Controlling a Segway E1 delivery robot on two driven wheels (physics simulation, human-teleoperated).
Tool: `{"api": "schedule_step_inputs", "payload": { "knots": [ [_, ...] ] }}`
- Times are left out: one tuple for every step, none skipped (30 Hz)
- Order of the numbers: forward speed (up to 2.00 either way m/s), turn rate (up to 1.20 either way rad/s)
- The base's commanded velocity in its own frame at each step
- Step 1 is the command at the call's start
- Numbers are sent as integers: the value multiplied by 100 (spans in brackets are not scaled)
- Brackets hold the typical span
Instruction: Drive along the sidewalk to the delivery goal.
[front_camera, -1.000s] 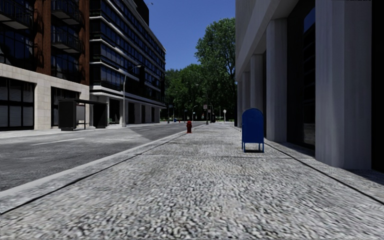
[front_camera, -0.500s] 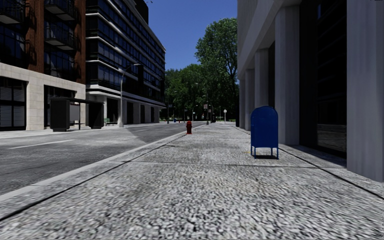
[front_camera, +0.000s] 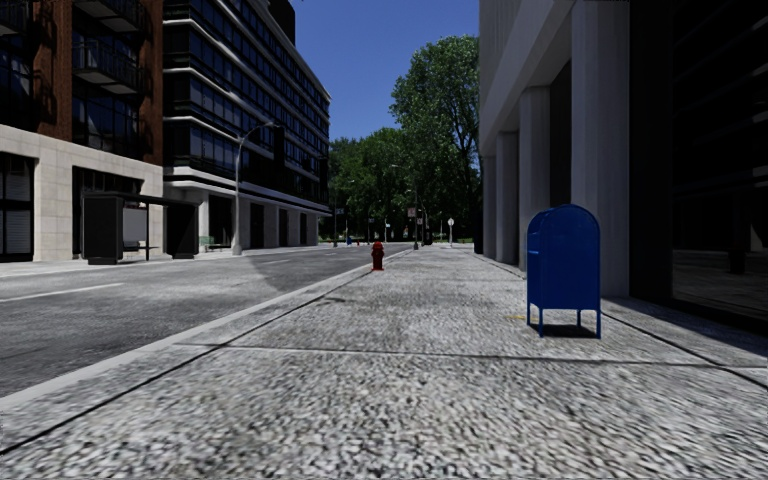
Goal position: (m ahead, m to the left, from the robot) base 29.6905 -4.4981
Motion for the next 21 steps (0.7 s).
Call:
{"api": "schedule_step_inputs", "payload": {
  "knots": [
    [155,0],
    [155,0],
    [155,0],
    [155,0],
    [155,0],
    [155,0],
    [155,0],
    [155,0],
    [155,0],
    [155,0],
    [155,0],
    [155,0],
    [155,0],
    [155,0],
    [155,0],
    [155,0],
    [155,0],
    [155,0],
    [155,0],
    [155,0],
    [155,0]
  ]
}}
